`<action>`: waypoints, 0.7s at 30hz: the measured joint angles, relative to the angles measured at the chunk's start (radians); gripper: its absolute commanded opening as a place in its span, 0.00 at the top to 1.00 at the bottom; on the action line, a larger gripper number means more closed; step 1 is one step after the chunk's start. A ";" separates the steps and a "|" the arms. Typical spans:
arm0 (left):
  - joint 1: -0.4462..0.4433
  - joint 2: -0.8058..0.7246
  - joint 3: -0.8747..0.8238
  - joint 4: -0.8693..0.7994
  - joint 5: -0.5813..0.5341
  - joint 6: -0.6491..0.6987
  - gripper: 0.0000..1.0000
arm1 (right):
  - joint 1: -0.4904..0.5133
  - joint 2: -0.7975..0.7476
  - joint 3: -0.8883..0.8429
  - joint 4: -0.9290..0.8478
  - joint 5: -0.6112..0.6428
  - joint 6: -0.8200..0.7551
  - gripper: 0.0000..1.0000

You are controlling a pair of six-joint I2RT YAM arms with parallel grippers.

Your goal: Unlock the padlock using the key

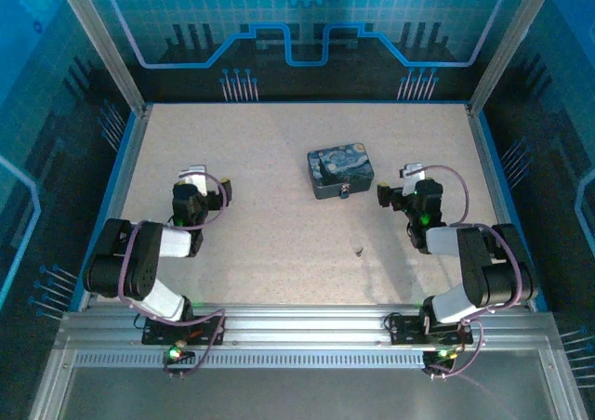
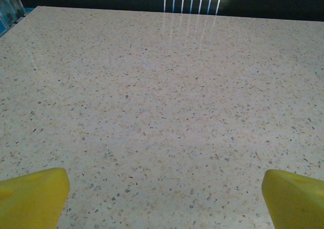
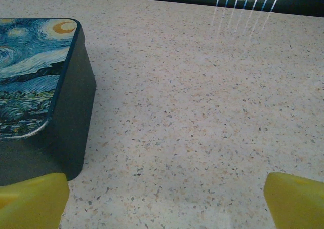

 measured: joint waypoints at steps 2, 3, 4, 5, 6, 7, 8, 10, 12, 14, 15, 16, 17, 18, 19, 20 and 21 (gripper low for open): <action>0.000 0.000 0.000 0.000 0.000 0.000 0.01 | 0.000 0.000 0.000 0.000 0.000 0.000 0.00; 0.000 0.000 0.000 0.000 0.000 0.000 0.01 | 0.000 0.000 0.000 0.000 0.000 0.000 0.00; 0.000 0.000 0.000 0.000 0.000 0.000 0.01 | 0.000 0.000 0.000 0.000 0.000 0.000 0.00; 0.000 0.000 0.000 0.000 0.000 0.000 0.01 | 0.000 0.000 0.000 0.000 0.000 0.000 0.00; 0.000 0.000 0.000 0.000 0.000 0.000 0.01 | 0.000 0.000 0.000 0.000 -0.001 0.000 0.00; 0.000 0.000 0.000 0.000 0.000 0.000 0.01 | 0.000 0.000 0.000 0.000 -0.002 0.000 0.00; 0.000 0.000 0.000 0.000 0.000 0.000 0.01 | -0.002 0.000 0.000 0.000 -0.004 0.000 0.00; 0.000 0.000 0.000 0.000 0.000 0.000 0.01 | -0.002 0.000 0.000 0.000 -0.004 0.001 0.00; 0.000 0.000 0.000 0.000 0.000 0.000 0.01 | -0.006 -0.002 0.004 -0.014 -0.009 0.005 0.00; 0.000 0.000 0.000 0.000 0.000 0.000 0.01 | -0.016 -0.008 0.013 -0.034 -0.015 0.008 0.00; 0.000 0.000 -0.001 0.002 0.000 0.000 0.01 | -0.021 -0.017 0.018 -0.051 -0.018 0.011 0.00; 0.000 -0.001 -0.004 0.007 0.000 0.000 0.01 | -0.024 -0.034 0.027 -0.085 -0.018 0.013 0.00; 0.000 -0.006 -0.010 0.011 0.000 0.000 0.01 | -0.025 -0.055 0.040 -0.121 -0.018 0.016 0.00; 0.000 -0.013 -0.016 0.011 0.000 0.000 0.01 | -0.026 -0.069 0.051 -0.151 -0.018 0.020 0.00; 0.000 -0.031 -0.023 0.003 0.000 0.000 0.01 | -0.026 -0.096 0.075 -0.200 -0.017 0.025 0.00; 0.000 -0.050 -0.026 -0.010 0.000 0.000 0.01 | -0.026 -0.124 0.098 -0.249 -0.016 0.034 0.00; 0.000 -0.087 -0.027 -0.038 0.000 0.000 0.01 | -0.026 -0.156 0.126 -0.309 -0.016 0.048 0.00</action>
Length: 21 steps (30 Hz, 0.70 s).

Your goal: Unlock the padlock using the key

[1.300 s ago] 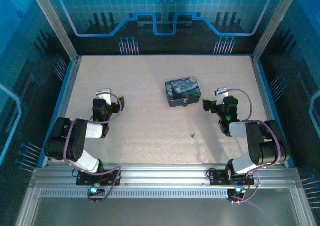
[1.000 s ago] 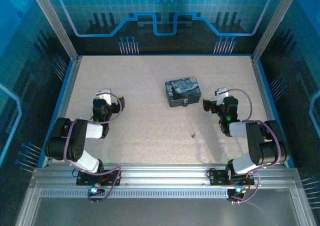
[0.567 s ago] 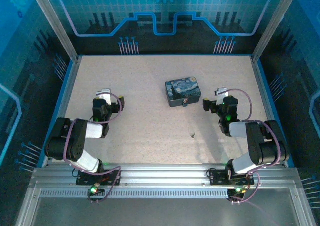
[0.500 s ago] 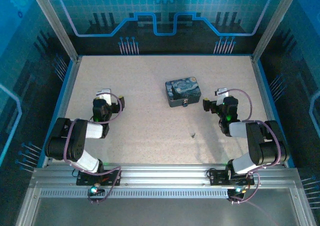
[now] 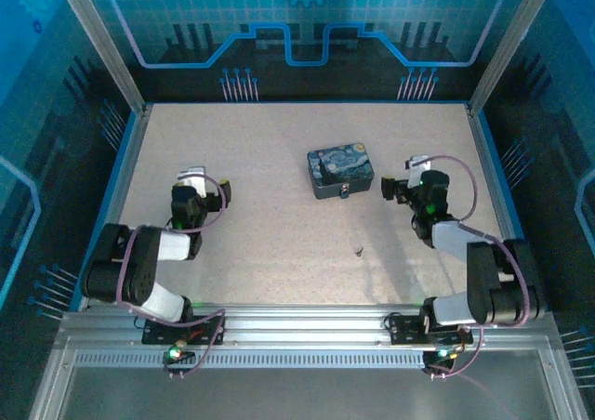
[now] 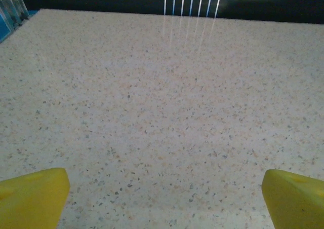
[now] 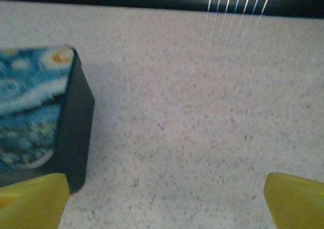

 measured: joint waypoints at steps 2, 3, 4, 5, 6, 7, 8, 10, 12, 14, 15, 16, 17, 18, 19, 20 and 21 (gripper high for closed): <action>0.000 -0.080 0.004 -0.055 0.001 0.000 0.01 | 0.000 -0.042 0.041 -0.083 0.001 0.025 0.00; 0.000 -0.137 0.013 -0.101 0.001 -0.005 0.01 | 0.000 -0.075 0.087 -0.171 -0.003 0.053 0.00; 0.000 -0.176 0.028 -0.143 0.003 -0.020 0.01 | 0.000 -0.093 0.122 -0.232 -0.006 0.076 0.00; 0.000 -0.215 0.049 -0.194 0.005 -0.035 0.01 | 0.000 -0.101 0.142 -0.270 -0.010 0.093 0.00; 0.000 -0.257 0.079 -0.252 0.013 -0.064 0.01 | 0.000 -0.114 0.181 -0.349 -0.018 0.115 0.00; 0.000 -0.286 0.107 -0.304 0.021 -0.090 0.01 | 0.002 -0.122 0.210 -0.414 -0.027 0.135 0.00; 0.000 -0.316 0.146 -0.364 0.032 -0.130 0.01 | 0.006 -0.129 0.236 -0.479 -0.036 0.155 0.00; 0.000 -0.346 0.211 -0.454 0.069 -0.202 0.01 | 0.023 -0.142 0.272 -0.593 -0.052 0.188 0.00; 0.000 -0.360 0.260 -0.526 0.127 -0.273 0.01 | 0.050 -0.158 0.293 -0.700 -0.067 0.220 0.01; -0.004 -0.364 0.287 -0.576 0.188 -0.343 0.01 | 0.080 -0.175 0.298 -0.793 -0.089 0.253 0.03; -0.010 -0.365 0.289 -0.599 0.218 -0.376 0.01 | 0.101 -0.186 0.298 -0.843 -0.103 0.274 0.04; -0.022 -0.365 0.289 -0.622 0.238 -0.402 0.01 | 0.118 -0.193 0.298 -0.880 -0.114 0.290 0.06; -0.042 -0.364 0.289 -0.654 0.258 -0.427 0.01 | 0.139 -0.200 0.297 -0.918 -0.128 0.310 0.06; -0.068 -0.364 0.289 -0.684 0.275 -0.449 0.01 | 0.162 -0.206 0.293 -0.952 -0.142 0.332 0.07; -0.087 -0.365 0.289 -0.703 0.288 -0.468 0.01 | 0.180 -0.209 0.288 -0.974 -0.151 0.349 0.08; -0.121 -0.365 0.288 -0.721 0.298 -0.483 0.01 | 0.197 -0.211 0.281 -0.992 -0.161 0.366 0.08; -0.152 -0.365 0.287 -0.732 0.307 -0.501 0.01 | 0.228 -0.211 0.272 -1.011 -0.167 0.388 0.09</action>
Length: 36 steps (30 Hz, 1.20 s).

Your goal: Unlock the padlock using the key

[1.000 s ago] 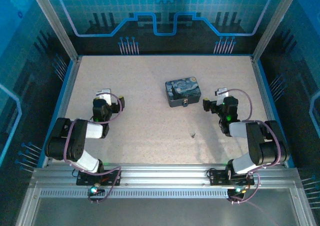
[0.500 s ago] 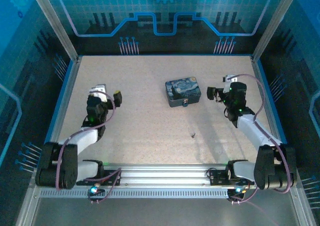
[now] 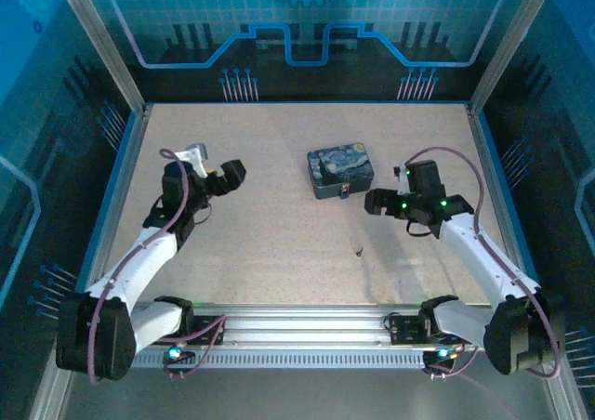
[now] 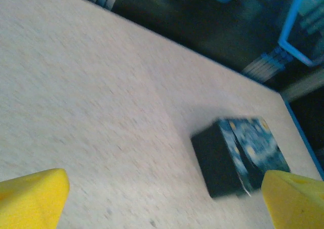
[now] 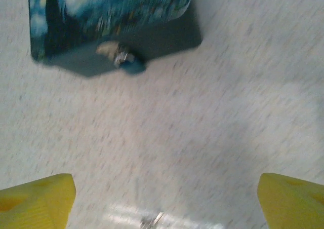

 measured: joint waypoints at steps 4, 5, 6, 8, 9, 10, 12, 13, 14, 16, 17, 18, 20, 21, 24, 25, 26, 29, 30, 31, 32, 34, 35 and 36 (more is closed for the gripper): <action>-0.099 0.002 -0.010 -0.018 0.031 -0.067 0.01 | 0.122 0.047 -0.022 -0.068 -0.022 0.058 0.14; -0.117 0.005 -0.012 -0.017 0.035 -0.077 0.01 | 0.147 0.067 -0.022 -0.076 -0.024 0.068 0.16; -0.136 0.011 -0.013 -0.017 0.039 -0.089 0.01 | 0.168 0.088 -0.022 -0.083 -0.023 0.078 0.18; -0.162 0.030 -0.013 -0.016 0.046 -0.101 0.01 | 0.206 0.136 -0.022 -0.093 -0.023 0.097 0.21; -0.171 0.040 -0.013 -0.015 0.049 -0.103 0.01 | 0.226 0.167 -0.022 -0.095 -0.022 0.108 0.23; -0.174 0.048 -0.014 -0.014 0.050 -0.103 0.01 | 0.240 0.188 -0.022 -0.095 -0.022 0.116 0.25; -0.176 0.058 -0.015 -0.014 0.050 -0.106 0.01 | 0.265 0.233 -0.022 -0.098 -0.021 0.130 0.28; -0.177 0.060 -0.016 -0.013 0.049 -0.108 0.01 | 0.272 0.248 -0.022 -0.100 -0.022 0.134 0.29; -0.177 0.062 -0.017 -0.013 0.049 -0.110 0.01 | 0.277 0.263 -0.021 -0.101 -0.020 0.138 0.31; -0.177 0.063 -0.017 -0.013 0.049 -0.110 0.01 | 0.287 0.292 -0.017 -0.102 -0.014 0.141 0.36; -0.177 0.064 -0.017 -0.013 0.049 -0.110 0.01 | 0.294 0.313 -0.011 -0.102 -0.012 0.145 0.38; -0.177 0.064 -0.017 -0.014 0.049 -0.110 0.01 | 0.301 0.332 -0.005 -0.101 -0.007 0.149 0.40; -0.177 0.064 -0.017 -0.014 0.049 -0.110 0.01 | 0.312 0.357 0.003 -0.102 0.004 0.153 0.43; -0.177 0.064 -0.017 -0.014 0.049 -0.110 0.01 | 0.316 0.367 0.005 -0.102 0.007 0.153 0.45; -0.177 0.064 -0.017 -0.013 0.050 -0.110 0.01 | 0.323 0.381 0.011 -0.102 0.027 0.155 0.51; -0.177 0.064 -0.017 -0.013 0.050 -0.110 0.01 | 0.324 0.384 0.011 -0.102 0.032 0.156 0.52; -0.177 0.064 -0.017 -0.013 0.050 -0.110 0.01 | 0.325 0.388 0.013 -0.103 0.040 0.156 0.53; -0.177 0.064 -0.017 -0.013 0.049 -0.110 0.01 | 0.325 0.394 0.016 -0.102 0.060 0.156 0.56; -0.177 0.064 -0.017 -0.014 0.049 -0.110 0.01 | 0.325 0.396 0.016 -0.102 0.065 0.155 0.56; -0.177 0.064 -0.017 -0.014 0.049 -0.110 0.01 | 0.325 0.399 0.019 -0.103 0.069 0.156 0.57; -0.177 0.064 -0.017 -0.014 0.049 -0.110 0.01 | 0.325 0.402 0.021 -0.103 0.074 0.155 0.57; -0.177 0.064 -0.017 -0.014 0.049 -0.111 0.01 | 0.325 0.410 0.026 -0.103 0.084 0.153 0.59; -0.177 0.064 -0.017 -0.014 0.049 -0.111 0.01 | 0.325 0.412 0.028 -0.102 0.085 0.152 0.60; -0.177 0.064 -0.017 -0.014 0.049 -0.111 0.01 | 0.325 0.416 0.030 -0.102 0.088 0.152 0.62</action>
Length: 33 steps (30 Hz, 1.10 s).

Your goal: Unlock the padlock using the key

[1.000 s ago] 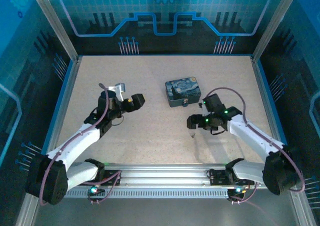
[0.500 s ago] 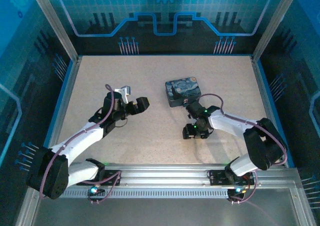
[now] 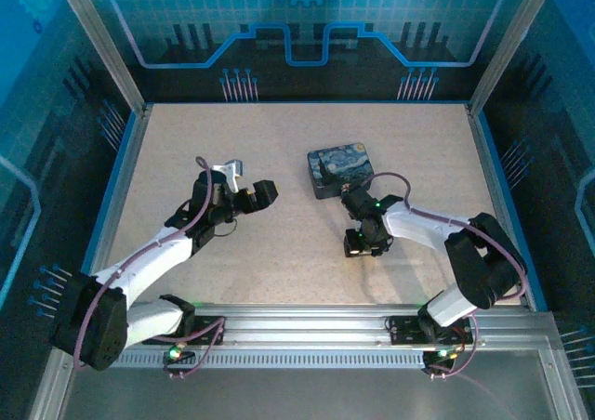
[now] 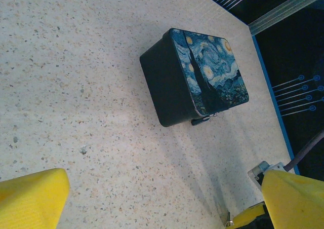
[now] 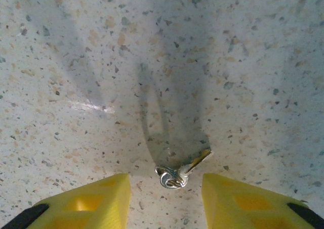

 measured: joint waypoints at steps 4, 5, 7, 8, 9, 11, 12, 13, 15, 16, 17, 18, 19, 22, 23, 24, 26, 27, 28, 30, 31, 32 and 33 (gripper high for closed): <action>0.000 0.000 0.000 0.000 0.000 -0.001 0.01 | 0.000 0.013 0.005 0.000 0.000 0.000 0.67; 0.000 0.000 0.000 0.000 0.000 -0.003 0.01 | 0.000 0.017 0.005 0.000 0.000 0.000 0.69; 0.000 0.000 0.000 0.000 0.000 -0.006 0.01 | 0.000 0.023 0.005 0.000 0.000 0.000 0.71; 0.000 0.000 0.000 0.000 0.000 -0.008 0.01 | 0.000 0.026 0.005 0.000 0.000 -0.001 0.72; 0.000 0.000 0.000 0.000 0.000 -0.010 0.01 | 0.000 0.026 0.005 -0.001 0.003 0.000 0.73; 0.000 0.000 0.000 0.000 0.000 -0.011 0.01 | 0.000 0.026 0.005 -0.003 0.006 -0.001 0.77; 0.000 0.000 0.000 0.000 0.000 -0.011 0.01 | 0.000 0.026 0.005 -0.004 0.008 -0.001 0.78; 0.000 0.000 0.000 0.000 0.000 -0.011 0.01 | 0.000 0.026 0.005 -0.006 0.012 0.000 0.80; 0.000 0.000 0.000 -0.001 0.000 -0.011 0.01 | 0.000 0.026 0.005 -0.008 0.018 -0.002 0.82; 0.000 0.000 0.000 -0.002 0.000 -0.010 0.01 | 0.000 0.026 0.005 -0.008 0.019 -0.001 0.84; 0.000 0.000 0.000 -0.003 0.000 -0.010 0.01 | 0.000 0.026 0.005 -0.009 0.019 -0.003 0.86; 0.000 0.000 0.000 -0.005 0.000 -0.010 0.01 | 0.000 0.026 0.005 -0.010 0.019 -0.003 0.88; 0.000 0.000 0.000 -0.008 0.000 -0.010 0.01 | 0.000 0.026 0.006 -0.011 0.020 -0.002 0.88; 0.000 -0.005 0.000 -0.018 -0.002 -0.010 0.01 | 0.000 0.026 0.010 -0.017 0.023 -0.005 0.91; 0.000 -0.008 0.000 -0.022 -0.003 -0.010 0.01 | 0.000 0.026 0.010 -0.018 0.023 -0.007 0.92; 0.000 -0.012 0.000 -0.026 -0.005 -0.009 0.01 | 0.000 0.025 0.010 -0.019 0.023 -0.008 0.94; 0.000 -0.019 0.001 -0.031 -0.008 -0.009 0.01 | 0.001 0.023 0.012 -0.022 0.023 -0.013 0.95; 0.000 -0.022 0.001 -0.031 -0.009 -0.010 0.01 | 0.001 0.023 0.012 -0.023 0.024 -0.015 0.96; 0.000 -0.024 0.001 -0.031 -0.009 -0.010 0.01 | 0.001 0.021 0.012 -0.023 0.023 -0.019 0.97; 0.000 -0.029 0.002 -0.031 -0.009 -0.010 0.01 | 0.004 0.017 0.018 -0.029 0.031 -0.027 0.98; 0.000 -0.031 0.002 -0.031 -0.009 -0.010 0.01 | 0.005 0.017 0.019 -0.030 0.034 -0.031 0.98; 0.000 -0.033 0.002 -0.031 -0.009 -0.010 0.01 | 0.005 0.017 0.020 -0.031 0.039 -0.034 0.99; 0.000 -0.035 0.002 -0.031 -0.010 -0.010 0.01 | 0.005 0.017 0.021 -0.032 0.045 -0.038 0.99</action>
